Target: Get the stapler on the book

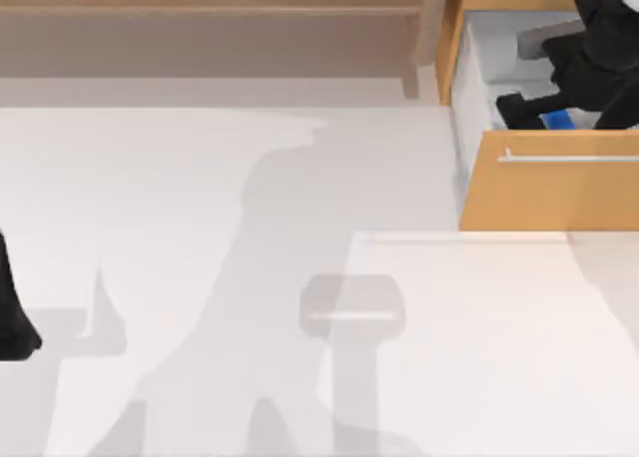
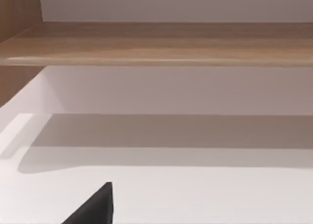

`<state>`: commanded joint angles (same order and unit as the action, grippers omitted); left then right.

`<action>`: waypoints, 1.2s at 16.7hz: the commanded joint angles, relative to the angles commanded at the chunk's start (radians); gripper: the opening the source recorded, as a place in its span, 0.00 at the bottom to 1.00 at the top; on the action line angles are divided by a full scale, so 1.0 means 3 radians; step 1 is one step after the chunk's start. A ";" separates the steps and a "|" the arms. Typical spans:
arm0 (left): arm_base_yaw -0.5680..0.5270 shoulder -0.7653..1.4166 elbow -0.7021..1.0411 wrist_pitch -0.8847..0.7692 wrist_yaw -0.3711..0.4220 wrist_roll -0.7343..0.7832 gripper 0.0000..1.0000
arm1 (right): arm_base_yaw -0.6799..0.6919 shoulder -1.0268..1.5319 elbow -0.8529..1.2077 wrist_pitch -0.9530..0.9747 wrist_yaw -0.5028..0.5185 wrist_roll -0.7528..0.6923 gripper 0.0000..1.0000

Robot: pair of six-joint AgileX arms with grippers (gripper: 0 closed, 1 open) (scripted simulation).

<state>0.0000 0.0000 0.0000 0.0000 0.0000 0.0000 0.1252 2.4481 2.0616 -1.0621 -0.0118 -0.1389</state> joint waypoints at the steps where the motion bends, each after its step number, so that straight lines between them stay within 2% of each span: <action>1: 0.0000 0.0000 0.0000 0.0000 0.0000 0.0000 1.00 | -0.0003 0.0034 -0.0019 0.0023 -0.0002 0.0000 1.00; 6: 0.0000 0.0000 0.0000 0.0000 0.0000 0.0000 1.00 | -0.0004 0.0041 -0.0025 0.0028 -0.0002 0.0000 1.00; 19: 0.0000 0.0000 0.0000 0.0000 0.0000 0.0000 1.00 | -0.0004 0.0041 -0.0025 0.0028 -0.0002 0.0000 0.02; 20: 0.0000 0.0000 0.0000 0.0000 0.0000 0.0000 1.00 | -0.0004 0.0041 -0.0025 0.0028 -0.0002 0.0000 0.00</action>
<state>0.0000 0.0000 0.0000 0.0000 0.0000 0.0000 0.1241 2.4604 2.0542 -1.0538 -0.0125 -0.1388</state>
